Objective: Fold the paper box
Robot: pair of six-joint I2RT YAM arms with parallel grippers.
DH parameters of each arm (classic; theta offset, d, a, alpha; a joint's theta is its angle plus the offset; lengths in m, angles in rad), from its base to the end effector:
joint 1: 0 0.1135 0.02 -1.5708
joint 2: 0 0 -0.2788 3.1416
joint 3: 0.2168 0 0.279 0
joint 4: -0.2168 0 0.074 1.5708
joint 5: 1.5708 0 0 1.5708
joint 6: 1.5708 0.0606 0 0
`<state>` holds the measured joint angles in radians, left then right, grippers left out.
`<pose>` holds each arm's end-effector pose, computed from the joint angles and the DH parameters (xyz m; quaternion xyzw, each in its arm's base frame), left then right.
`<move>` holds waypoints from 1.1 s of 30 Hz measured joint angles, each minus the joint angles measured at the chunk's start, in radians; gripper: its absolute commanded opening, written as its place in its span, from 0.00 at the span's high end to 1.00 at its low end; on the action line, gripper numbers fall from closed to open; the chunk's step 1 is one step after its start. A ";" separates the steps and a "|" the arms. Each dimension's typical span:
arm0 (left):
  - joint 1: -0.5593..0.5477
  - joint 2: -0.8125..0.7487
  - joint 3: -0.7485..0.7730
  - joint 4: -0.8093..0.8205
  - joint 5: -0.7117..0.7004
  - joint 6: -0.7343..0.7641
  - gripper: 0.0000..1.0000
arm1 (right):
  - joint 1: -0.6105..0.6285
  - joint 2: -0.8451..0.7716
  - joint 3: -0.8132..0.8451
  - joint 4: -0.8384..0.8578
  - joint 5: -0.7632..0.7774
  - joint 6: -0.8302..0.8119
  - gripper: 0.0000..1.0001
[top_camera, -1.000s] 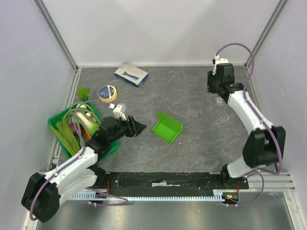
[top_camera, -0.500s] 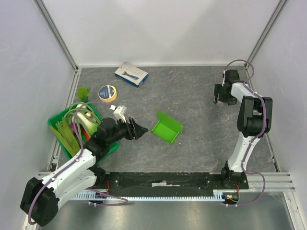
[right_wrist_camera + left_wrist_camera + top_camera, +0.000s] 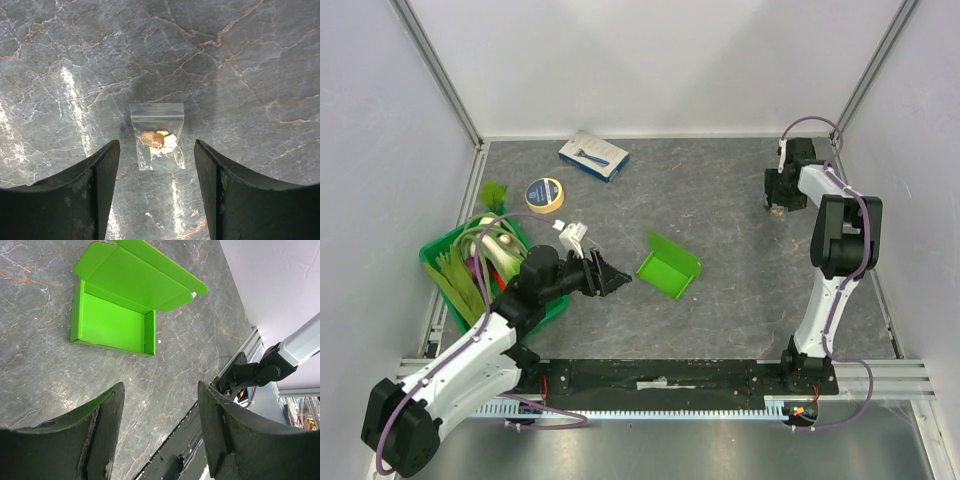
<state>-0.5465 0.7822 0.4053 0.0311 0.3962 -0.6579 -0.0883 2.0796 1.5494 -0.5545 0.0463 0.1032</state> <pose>0.1757 -0.1343 0.2215 0.0683 0.8073 -0.4520 0.3733 0.4819 -0.0455 0.1520 0.0983 0.9654 -0.0207 0.2408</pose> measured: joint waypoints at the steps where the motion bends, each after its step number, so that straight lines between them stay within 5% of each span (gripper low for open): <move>1: 0.000 -0.002 0.001 0.000 0.000 0.000 0.33 | 0.004 0.005 0.000 0.000 0.002 0.000 0.33; 18: 0.000 -0.050 0.014 -0.022 -0.001 0.000 0.34 | 0.018 0.013 -0.027 0.042 0.004 0.015 0.71; 33: 0.000 -0.064 0.027 -0.063 -0.031 0.002 0.33 | 0.050 -0.235 -0.156 0.071 0.031 0.037 0.81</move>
<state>-0.5465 0.7185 0.4324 -0.0319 0.3653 -0.6563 -0.0380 1.8446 1.3930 -0.4835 0.0769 0.1406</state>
